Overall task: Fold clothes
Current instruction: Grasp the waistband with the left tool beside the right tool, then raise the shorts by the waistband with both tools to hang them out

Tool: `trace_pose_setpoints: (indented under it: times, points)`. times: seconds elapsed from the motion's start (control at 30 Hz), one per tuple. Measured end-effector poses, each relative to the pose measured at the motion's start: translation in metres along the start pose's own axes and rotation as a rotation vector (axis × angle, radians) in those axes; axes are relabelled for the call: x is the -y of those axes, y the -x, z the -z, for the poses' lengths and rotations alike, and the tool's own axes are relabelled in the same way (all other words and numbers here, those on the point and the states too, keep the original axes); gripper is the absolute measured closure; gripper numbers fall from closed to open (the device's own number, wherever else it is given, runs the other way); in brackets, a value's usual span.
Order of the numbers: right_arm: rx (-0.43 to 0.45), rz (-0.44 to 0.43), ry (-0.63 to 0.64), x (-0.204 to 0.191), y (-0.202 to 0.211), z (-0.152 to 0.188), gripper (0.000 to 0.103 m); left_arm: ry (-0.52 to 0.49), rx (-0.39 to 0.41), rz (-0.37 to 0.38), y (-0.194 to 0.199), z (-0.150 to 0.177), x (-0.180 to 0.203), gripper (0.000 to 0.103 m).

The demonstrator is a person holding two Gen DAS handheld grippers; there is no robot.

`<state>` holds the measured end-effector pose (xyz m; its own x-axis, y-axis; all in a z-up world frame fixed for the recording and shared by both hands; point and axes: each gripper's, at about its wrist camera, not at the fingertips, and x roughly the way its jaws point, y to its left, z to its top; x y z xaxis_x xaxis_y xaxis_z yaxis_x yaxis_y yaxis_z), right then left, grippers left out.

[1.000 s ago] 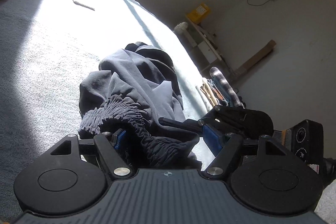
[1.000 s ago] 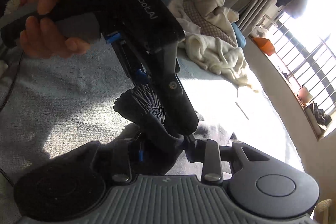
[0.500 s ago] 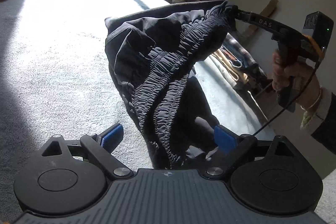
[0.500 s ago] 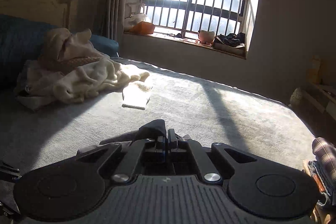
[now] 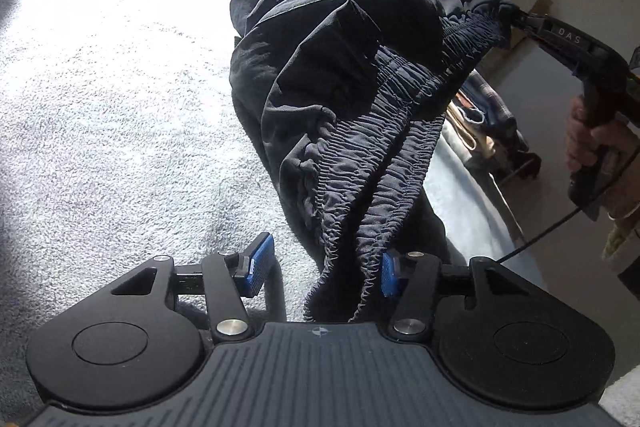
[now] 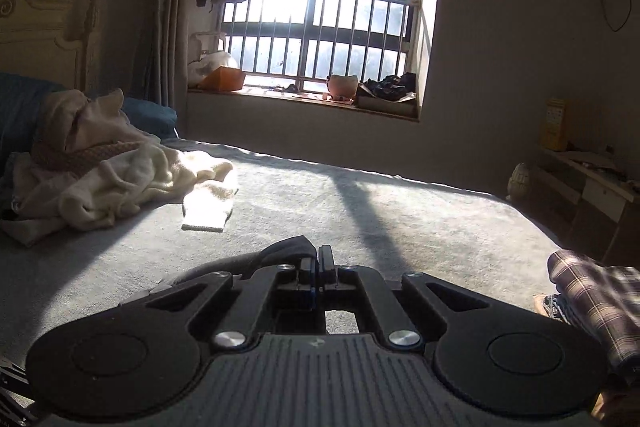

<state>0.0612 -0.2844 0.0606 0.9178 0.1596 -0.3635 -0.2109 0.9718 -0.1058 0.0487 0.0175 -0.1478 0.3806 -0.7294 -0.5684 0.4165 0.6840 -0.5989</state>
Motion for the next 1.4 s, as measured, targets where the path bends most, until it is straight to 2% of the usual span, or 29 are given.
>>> trace_pose_setpoints:
  times: [0.07, 0.13, 0.17, 0.2, 0.27, 0.43, 0.5, 0.67, 0.83, 1.0, 1.17, 1.4]
  points:
    - [0.006, 0.011, -0.023, 0.006, 0.002, 0.001, 0.103, -0.031, -0.028, 0.007, -0.006, 0.000, 0.004, 0.057]
    - [0.002, 0.017, -0.045, 0.010, 0.001, 0.002, 0.103, -0.070, -0.059, -0.013, -0.013, 0.001, 0.008, 0.069]
    - [0.002, 0.018, -0.050, 0.011, 0.002, 0.003, 0.103, -0.086, -0.063, -0.030, -0.014, 0.002, 0.010, 0.081]
    - [0.003, 0.019, -0.052, 0.011, 0.002, 0.004, 0.103, -0.096, -0.059, -0.045, -0.013, 0.002, 0.011, 0.088]
    - [0.011, 0.021, -0.055, 0.011, 0.004, 0.005, 0.103, -0.095, -0.028, -0.065, -0.003, 0.000, 0.012, 0.094]
    - [0.052, 0.034, -0.074, 0.012, 0.013, -0.001, 0.103, -0.089, 0.087, -0.128, 0.036, -0.012, 0.013, 0.096]
    - [0.077, 0.040, -0.081, 0.011, 0.019, -0.009, 0.103, -0.089, 0.159, -0.160, 0.062, -0.023, 0.015, 0.096]
    - [0.176, 0.043, -0.067, 0.002, 0.042, -0.034, 0.103, -0.160, 0.360, -0.256, 0.141, -0.061, 0.033, 0.097]
    - [0.326, 0.035, -0.063, -0.010, 0.075, -0.064, 0.103, -0.254, 0.553, -0.345, 0.201, -0.104, 0.079, 0.097]
    - [0.478, 0.000, -0.048, -0.021, 0.116, -0.096, 0.103, -0.391, 0.732, -0.428, 0.245, -0.115, 0.134, 0.096]
    - [0.590, -0.044, -0.022, -0.028, 0.154, -0.121, 0.103, -0.501, 0.848, -0.463, 0.281, -0.108, 0.168, 0.096]
    - [0.651, -0.149, -0.036, -0.030, 0.196, -0.139, 0.103, -0.594, 0.904, -0.504, 0.321, -0.089, 0.201, 0.096]
